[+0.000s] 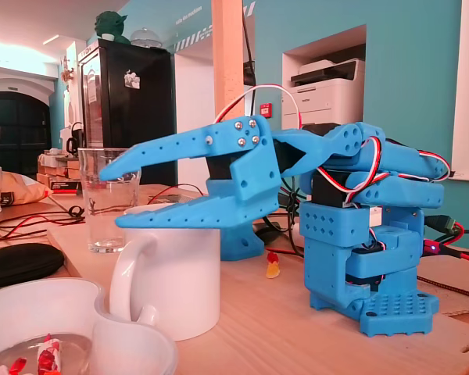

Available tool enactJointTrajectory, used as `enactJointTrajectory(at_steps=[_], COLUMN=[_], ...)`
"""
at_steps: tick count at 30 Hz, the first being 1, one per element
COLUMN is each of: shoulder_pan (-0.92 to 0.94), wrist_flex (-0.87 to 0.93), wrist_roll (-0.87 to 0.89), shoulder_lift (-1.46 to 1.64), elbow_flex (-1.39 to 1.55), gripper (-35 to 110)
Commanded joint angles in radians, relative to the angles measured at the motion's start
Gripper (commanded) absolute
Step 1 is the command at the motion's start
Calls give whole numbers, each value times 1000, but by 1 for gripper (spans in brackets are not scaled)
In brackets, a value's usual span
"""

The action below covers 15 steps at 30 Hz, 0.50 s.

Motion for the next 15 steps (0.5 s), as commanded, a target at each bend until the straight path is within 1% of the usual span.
enactJointTrajectory(at_steps=[1, 4, 9, 15], shoulder_pan=[-2, -2, -3, -9], wrist_flex=[-8, 49, 252, 443], wrist_roll=[5, 5, 9, 9], shoulder_lift=[38, 37, 37, 35], elbow_flex=[-49, -110, -275, -471], gripper=[14, 14, 15, 15])
